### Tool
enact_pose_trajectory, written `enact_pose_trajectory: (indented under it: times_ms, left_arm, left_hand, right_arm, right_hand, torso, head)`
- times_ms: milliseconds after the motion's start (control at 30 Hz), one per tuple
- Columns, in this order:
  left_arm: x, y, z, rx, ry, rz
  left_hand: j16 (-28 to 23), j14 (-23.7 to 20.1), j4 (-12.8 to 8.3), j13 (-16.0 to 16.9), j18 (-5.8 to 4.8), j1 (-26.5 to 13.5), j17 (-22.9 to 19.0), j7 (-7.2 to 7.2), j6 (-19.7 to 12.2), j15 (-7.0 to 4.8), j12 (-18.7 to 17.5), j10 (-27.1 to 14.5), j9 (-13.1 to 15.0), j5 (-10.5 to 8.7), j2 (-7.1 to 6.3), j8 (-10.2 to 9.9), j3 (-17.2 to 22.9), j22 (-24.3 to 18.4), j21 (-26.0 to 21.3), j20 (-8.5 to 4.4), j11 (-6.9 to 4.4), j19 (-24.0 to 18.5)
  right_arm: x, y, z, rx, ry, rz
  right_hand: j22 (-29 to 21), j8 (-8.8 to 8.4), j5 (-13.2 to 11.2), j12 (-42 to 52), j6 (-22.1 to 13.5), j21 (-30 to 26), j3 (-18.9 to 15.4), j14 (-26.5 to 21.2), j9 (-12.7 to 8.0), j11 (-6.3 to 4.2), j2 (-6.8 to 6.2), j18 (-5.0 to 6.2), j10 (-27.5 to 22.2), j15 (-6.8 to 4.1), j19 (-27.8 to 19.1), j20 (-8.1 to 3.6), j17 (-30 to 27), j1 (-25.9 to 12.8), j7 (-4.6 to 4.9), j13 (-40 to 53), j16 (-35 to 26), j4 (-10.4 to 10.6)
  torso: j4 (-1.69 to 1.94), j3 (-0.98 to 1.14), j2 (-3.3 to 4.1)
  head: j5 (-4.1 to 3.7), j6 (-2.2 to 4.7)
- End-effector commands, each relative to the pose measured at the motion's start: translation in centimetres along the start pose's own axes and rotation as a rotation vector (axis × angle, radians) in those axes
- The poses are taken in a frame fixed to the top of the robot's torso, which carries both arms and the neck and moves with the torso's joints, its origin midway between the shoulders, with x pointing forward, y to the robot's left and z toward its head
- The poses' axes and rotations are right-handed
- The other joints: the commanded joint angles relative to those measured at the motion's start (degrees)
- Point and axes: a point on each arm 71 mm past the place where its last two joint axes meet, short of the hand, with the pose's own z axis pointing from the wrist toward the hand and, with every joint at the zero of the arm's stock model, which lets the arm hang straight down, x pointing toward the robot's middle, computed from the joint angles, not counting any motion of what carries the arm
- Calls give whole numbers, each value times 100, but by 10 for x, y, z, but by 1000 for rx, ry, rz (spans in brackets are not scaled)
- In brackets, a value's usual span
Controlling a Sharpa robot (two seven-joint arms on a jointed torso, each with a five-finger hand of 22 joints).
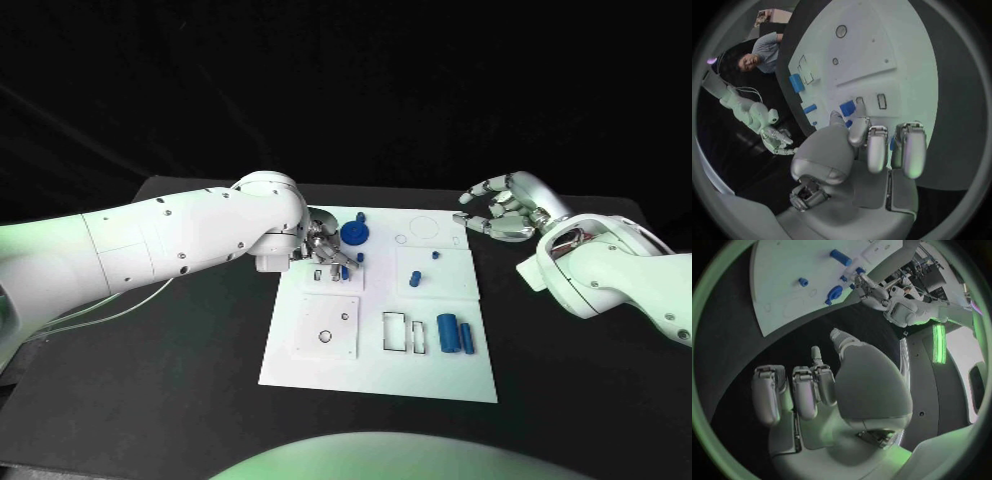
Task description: Assemble the parts on the task board
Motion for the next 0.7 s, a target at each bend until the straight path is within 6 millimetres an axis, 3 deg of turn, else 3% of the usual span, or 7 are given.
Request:
enact_pose_trajectory:
  times_ms: [33,367,433,600,700]
  left_arm:
    - [2,-3,0,12,23,-7]
    - [2,-3,0,18,22,-32]
    - [2,-2,0,18,20,-37]
    - [2,-3,0,22,26,-50]
    - [2,-3,0,24,30,-55]
  left_hand:
    - [20,595,-19,-19,-72,66,1509,3,44,-47,-40,-30,10,48,2,-36,-143,1128,5,-1,-5,342]
    - [20,595,-87,-45,-69,403,1509,-28,101,-66,-73,-47,78,211,40,-23,-94,1123,-5,-17,-31,332]
    - [20,595,-97,-46,-70,501,1509,-34,101,-72,-76,-47,99,103,76,-22,-73,1128,-3,-24,-36,335]
    - [20,595,-139,-63,-67,692,1509,-56,106,-86,-96,-55,130,65,157,-19,4,1119,-13,-37,-54,324]
    - [20,595,-175,-76,-67,869,1509,-69,95,-101,-115,-61,153,-121,193,-32,123,1123,-14,-53,-69,324]
  right_arm:
    - [2,0,0,1,15,-6]
    - [3,-2,1,9,22,-8]
    - [3,-2,2,11,23,-9]
    - [3,-3,2,11,25,-8]
    - [5,-3,2,11,29,-8]
  right_hand:
    - [1313,38,20,28,12,15,33,596,5,-2,-39,21,29,-21,383,-33,1510,-15,-22,880,23,2]
    - [1312,44,26,23,13,12,38,596,7,-3,-41,22,25,-21,381,-33,1510,-22,-23,876,23,5]
    - [1312,44,26,23,13,12,38,596,7,-3,-41,22,25,-21,381,-33,1510,-22,-23,876,23,5]
    - [1307,50,29,19,13,1,42,596,9,-3,-43,25,21,-22,376,-34,1510,-32,-23,871,23,10]
    - [1307,50,29,19,13,1,42,596,9,-3,-43,25,21,-22,376,-34,1510,-32,-23,871,23,10]
  torso:
    - [1,-1,0]
    - [3,2,0]
    - [2,2,2]
    - [2,3,4]
    - [-2,4,7]
  head:
    - [-3,-4]
    - [-5,-13]
    - [-3,-17]
    - [-8,-11]
    - [-7,-13]
